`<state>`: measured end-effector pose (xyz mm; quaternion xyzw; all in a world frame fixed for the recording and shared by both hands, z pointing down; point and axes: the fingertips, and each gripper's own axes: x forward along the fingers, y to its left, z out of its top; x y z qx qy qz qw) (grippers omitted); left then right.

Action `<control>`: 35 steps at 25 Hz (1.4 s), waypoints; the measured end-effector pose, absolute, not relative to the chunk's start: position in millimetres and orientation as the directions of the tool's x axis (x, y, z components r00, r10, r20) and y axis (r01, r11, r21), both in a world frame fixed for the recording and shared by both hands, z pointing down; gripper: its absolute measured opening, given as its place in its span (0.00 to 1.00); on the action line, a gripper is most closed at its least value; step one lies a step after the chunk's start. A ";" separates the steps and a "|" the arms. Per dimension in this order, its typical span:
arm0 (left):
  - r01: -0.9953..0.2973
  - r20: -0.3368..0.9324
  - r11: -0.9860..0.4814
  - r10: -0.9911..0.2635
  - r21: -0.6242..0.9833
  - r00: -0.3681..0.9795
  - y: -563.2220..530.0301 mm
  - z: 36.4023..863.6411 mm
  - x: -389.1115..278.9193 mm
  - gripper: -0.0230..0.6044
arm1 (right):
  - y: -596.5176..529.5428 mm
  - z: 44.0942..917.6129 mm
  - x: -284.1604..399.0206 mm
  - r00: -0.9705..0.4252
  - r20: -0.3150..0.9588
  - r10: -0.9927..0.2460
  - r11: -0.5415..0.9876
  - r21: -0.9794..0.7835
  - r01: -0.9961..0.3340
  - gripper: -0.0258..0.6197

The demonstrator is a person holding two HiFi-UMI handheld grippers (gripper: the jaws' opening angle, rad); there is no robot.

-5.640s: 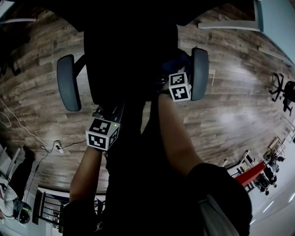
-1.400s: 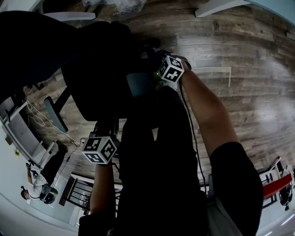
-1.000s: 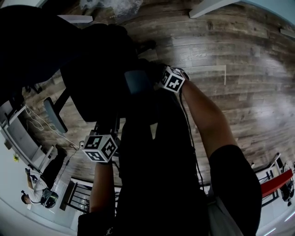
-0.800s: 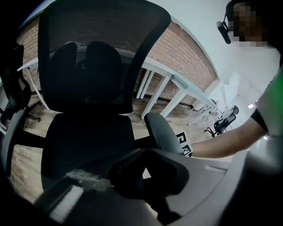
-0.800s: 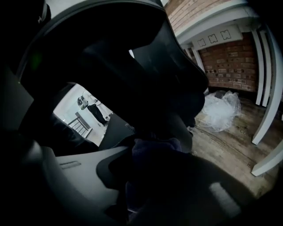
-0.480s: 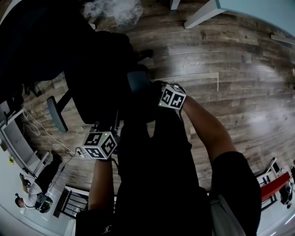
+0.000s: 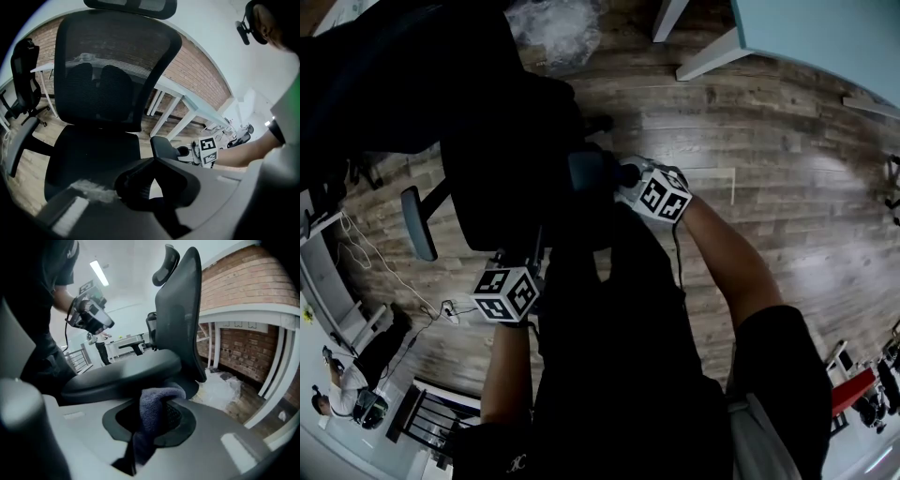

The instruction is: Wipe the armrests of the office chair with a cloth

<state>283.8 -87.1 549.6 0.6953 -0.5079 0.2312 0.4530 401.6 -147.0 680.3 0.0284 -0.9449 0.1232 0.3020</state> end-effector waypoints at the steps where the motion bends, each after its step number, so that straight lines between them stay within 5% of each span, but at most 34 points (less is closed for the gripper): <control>1: -0.916 0.779 -0.072 -0.502 0.395 0.376 -87.6 547.4 283.2 0.05 | -155.6 679.2 403.1 -0.811 0.586 -0.007 0.966 -0.206 -0.157 0.13; 14: -0.901 0.673 -0.115 -0.627 0.418 0.392 -91.8 504.1 262.3 0.05 | -210.2 545.5 436.7 -0.773 0.404 -0.489 0.800 -0.146 -0.582 0.14; 35: -0.906 0.361 -0.174 -0.875 0.386 0.322 109.1 380.7 79.3 0.05 | 61.6 343.6 287.3 -0.702 0.140 -0.699 0.692 -0.118 -0.712 0.14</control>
